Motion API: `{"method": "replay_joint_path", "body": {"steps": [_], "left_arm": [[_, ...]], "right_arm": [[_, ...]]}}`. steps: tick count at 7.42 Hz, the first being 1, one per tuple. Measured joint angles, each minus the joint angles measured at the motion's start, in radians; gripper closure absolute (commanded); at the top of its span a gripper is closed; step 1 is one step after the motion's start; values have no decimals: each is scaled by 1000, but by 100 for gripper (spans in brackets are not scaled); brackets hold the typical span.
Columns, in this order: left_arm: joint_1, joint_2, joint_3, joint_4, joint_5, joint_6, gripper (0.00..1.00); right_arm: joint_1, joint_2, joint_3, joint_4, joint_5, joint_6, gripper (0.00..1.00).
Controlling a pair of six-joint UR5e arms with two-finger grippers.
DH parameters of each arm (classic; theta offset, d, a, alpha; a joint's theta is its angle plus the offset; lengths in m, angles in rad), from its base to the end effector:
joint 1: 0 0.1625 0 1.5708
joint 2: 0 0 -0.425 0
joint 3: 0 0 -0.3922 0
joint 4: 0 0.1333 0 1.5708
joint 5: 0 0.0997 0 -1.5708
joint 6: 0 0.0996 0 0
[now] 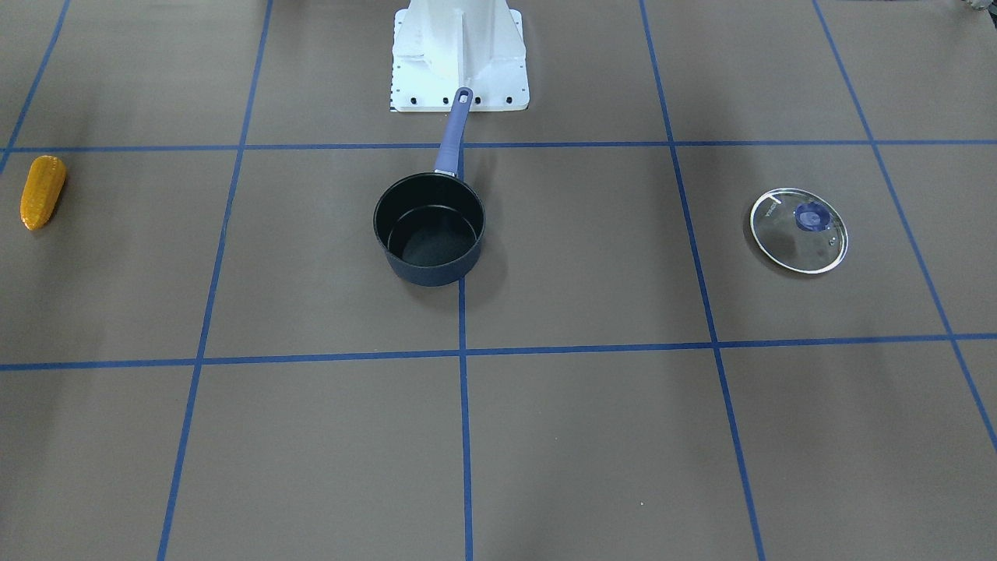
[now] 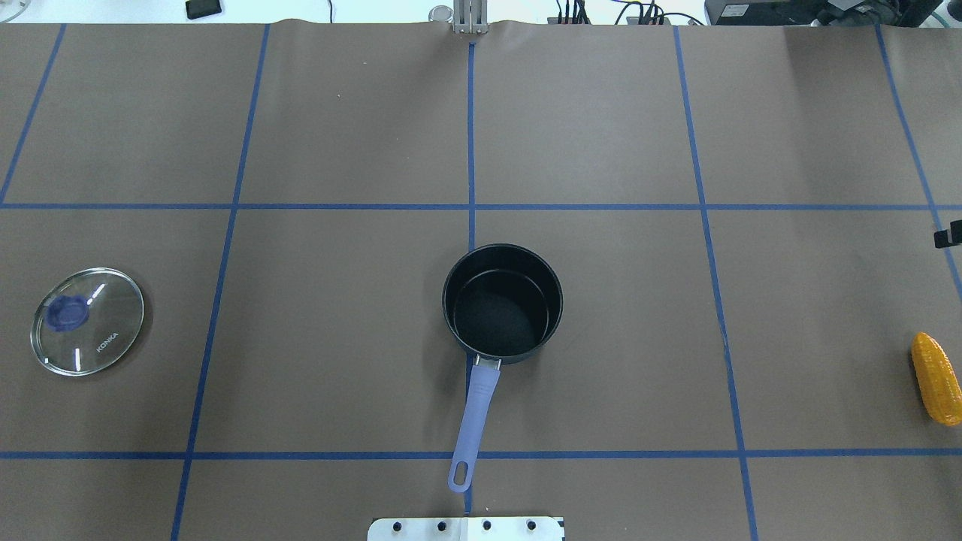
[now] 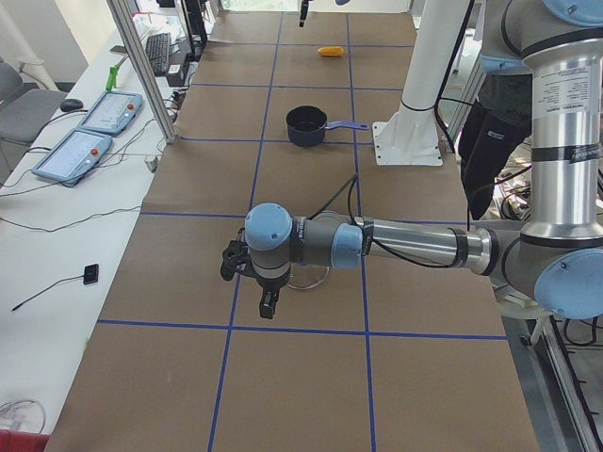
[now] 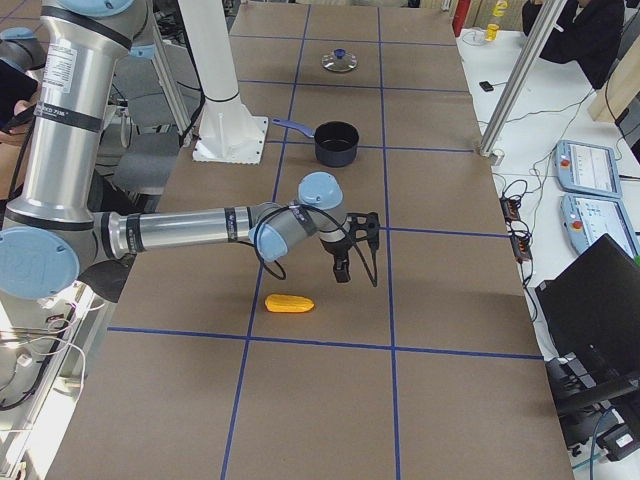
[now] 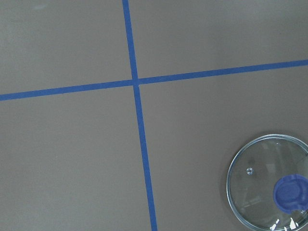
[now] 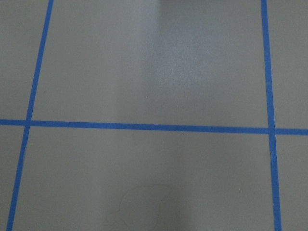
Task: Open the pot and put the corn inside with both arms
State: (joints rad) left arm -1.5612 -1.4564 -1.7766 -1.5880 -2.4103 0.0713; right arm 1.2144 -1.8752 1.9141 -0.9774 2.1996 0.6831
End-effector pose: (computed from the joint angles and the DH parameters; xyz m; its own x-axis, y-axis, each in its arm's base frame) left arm -0.0549 -0.4489 0.6042 0.6647 0.1577 -0.7303 -0.0570 0.9853 0.1608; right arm -0.0669 -0.3940 0.5588 0.6714 0.0056 0.7410 -0.1835 0.9701 0.1589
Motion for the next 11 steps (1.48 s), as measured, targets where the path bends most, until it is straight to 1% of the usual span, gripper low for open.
{"method": "replay_joint_path", "body": {"steps": [2,3,5,6,7,8,9,10,11], "left_arm": [[0,17,-6,-26,-3,0,1],[0,27,-7,-29,-5,1,1],[0,36,-10,-30,-8,2,1],[0,38,-10,-30,-8,3,1],[0,39,-10,-31,-9,4,1],[0,40,-11,-31,-9,5,1],[0,40,-11,-32,-9,6,1],[0,40,-12,-32,-9,7,1],[0,40,-12,-32,-10,7,1]], "right_arm": [[-102,-136,9,153,-109,102,0],[-164,-169,-10,219,-170,145,0],[-323,-190,-99,384,-316,261,3],[-393,-192,-150,455,-381,303,6],[-442,-192,-212,539,-422,326,14],[-471,-192,-262,607,-440,336,21],[-489,-192,-287,638,-448,341,39],[-503,-191,-296,651,-450,342,74],[-513,-191,-299,655,-450,343,100]]}}
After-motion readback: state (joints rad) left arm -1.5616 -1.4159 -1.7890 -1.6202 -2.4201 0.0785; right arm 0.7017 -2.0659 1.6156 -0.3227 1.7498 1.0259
